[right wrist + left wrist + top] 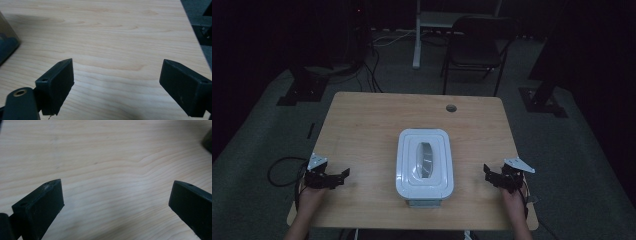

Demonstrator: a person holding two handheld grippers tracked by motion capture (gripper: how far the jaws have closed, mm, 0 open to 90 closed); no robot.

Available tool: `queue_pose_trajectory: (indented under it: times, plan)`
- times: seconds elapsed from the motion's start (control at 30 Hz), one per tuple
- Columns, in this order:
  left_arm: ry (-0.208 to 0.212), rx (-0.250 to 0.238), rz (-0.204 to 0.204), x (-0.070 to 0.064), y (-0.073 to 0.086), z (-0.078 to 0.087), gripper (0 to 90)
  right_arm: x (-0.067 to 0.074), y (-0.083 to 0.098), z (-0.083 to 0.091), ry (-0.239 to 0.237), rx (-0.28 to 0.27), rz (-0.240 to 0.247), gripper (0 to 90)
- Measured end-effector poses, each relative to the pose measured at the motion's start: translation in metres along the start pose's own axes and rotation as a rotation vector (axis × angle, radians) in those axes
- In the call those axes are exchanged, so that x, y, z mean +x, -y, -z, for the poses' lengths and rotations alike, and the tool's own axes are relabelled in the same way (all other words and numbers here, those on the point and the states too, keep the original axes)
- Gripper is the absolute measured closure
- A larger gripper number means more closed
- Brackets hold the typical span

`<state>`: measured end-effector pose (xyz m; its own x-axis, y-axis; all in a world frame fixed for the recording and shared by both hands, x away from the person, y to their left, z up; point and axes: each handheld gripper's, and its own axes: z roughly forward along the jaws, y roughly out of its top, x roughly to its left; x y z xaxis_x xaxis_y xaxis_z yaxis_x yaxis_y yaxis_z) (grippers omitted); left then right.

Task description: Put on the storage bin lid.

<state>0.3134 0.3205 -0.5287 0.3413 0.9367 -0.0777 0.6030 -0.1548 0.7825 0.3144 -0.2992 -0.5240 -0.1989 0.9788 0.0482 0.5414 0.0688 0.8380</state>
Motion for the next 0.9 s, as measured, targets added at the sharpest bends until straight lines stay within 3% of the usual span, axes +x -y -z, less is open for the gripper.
queue_pose_trajectory:
  times: [0.33,0.53,0.7,0.9]
  plan:
    - [-0.114,0.069,0.085,0.008,0.013,0.01,0.4,-0.01,0.011,0.008,0.072,0.029,-0.023,12.3]
    - [-0.148,0.112,0.1,0.006,0.02,0.008,0.4,-0.015,0.021,0.006,0.095,0.079,-0.029,12.3]
    - [-0.188,0.137,0.112,0.005,0.023,0.006,0.4,-0.019,0.026,0.001,0.127,0.108,-0.066,12.3]
    - [-0.232,0.152,0.097,0.002,0.024,0.004,0.4,-0.021,0.027,-0.004,0.146,0.161,-0.081,12.4]
